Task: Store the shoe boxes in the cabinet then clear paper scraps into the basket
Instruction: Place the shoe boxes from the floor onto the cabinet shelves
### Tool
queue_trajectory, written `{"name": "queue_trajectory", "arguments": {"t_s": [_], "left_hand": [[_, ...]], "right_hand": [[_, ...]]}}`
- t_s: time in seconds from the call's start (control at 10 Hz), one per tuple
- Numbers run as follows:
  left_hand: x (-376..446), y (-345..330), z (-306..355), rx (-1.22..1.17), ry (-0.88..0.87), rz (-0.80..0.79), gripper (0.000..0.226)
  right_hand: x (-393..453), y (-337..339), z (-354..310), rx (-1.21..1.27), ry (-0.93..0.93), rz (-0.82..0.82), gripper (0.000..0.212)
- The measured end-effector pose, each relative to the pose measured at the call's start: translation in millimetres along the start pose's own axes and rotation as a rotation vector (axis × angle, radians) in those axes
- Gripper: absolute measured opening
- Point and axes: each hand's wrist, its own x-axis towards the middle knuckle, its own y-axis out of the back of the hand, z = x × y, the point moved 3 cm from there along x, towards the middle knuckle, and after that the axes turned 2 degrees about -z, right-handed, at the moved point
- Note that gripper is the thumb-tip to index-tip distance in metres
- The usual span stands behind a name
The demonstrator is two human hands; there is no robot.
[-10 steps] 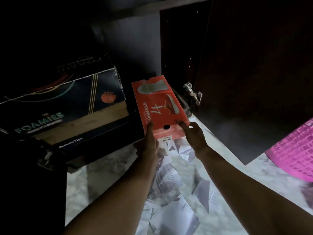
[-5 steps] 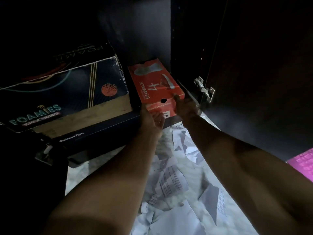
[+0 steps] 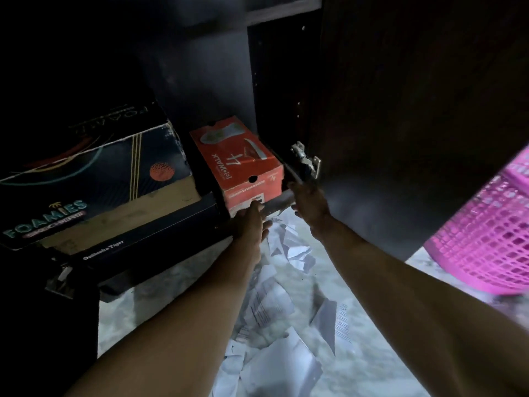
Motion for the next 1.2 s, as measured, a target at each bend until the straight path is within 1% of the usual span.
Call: {"name": "queue_trajectory", "arguments": {"t_s": [0.1, 0.2, 0.3, 0.4, 0.5, 0.6, 0.7, 0.8, 0.9, 1.0, 1.1, 1.2], "left_hand": [[-12.6, -6.5, -16.9, 0.149, -0.017, -0.107, 0.018], [-50.8, -28.6, -38.6, 0.346, -0.059, -0.23, 0.018], [-95.0, -53.1, -71.7, 0.501, -0.066, -0.34, 0.013], [-135.6, -86.6, -110.6, 0.624, -0.08, -0.484, 0.01], [-174.8, -127.4, -152.4, 0.69, -0.091, -0.655, 0.007], [-204.2, -170.0, -188.1, 0.76, -0.113, -0.791, 0.008], [-216.6, -211.2, -227.6, 0.839, -0.184, -0.88, 0.006], [-224.6, -247.8, -268.0, 0.909, -0.24, -0.935, 0.018], [-232.1, -277.9, -307.3, 0.992, -0.276, -1.001, 0.05], [-232.5, -294.6, -330.5, 0.976, -0.276, -1.007, 0.062], [-222.6, -287.5, -334.5, 0.957, -0.312, -0.901, 0.043], [-200.9, -260.9, -327.4, 0.952, -0.289, -0.781, 0.042]], "right_hand": [[-49.5, 22.1, 6.0, -0.091, 0.003, -0.002, 0.034], [-113.9, 59.3, 17.3, -0.139, 0.009, 0.062, 0.021], [-171.3, 105.2, 45.2, -0.165, -0.028, 0.127, 0.017], [-221.3, 162.7, 80.9, -0.119, -0.088, 0.234, 0.017], [-265.5, 225.1, 114.2, -0.051, -0.109, 0.519, 0.016], [-300.1, 278.1, 150.9, -0.003, -0.195, 0.876, 0.019], [-325.2, 313.3, 187.3, -0.029, -0.294, 1.095, 0.036], [-339.3, 334.9, 216.8, -0.113, -0.404, 1.145, 0.047], [-338.3, 343.5, 243.4, -0.085, -0.458, 1.107, 0.066], [-328.7, 349.2, 253.8, 0.045, -0.446, 1.097, 0.078], [-329.9, 350.4, 259.7, 0.084, -0.463, 1.144, 0.075], [-341.8, 339.2, 270.4, 0.135, -0.509, 1.082, 0.075]]}}
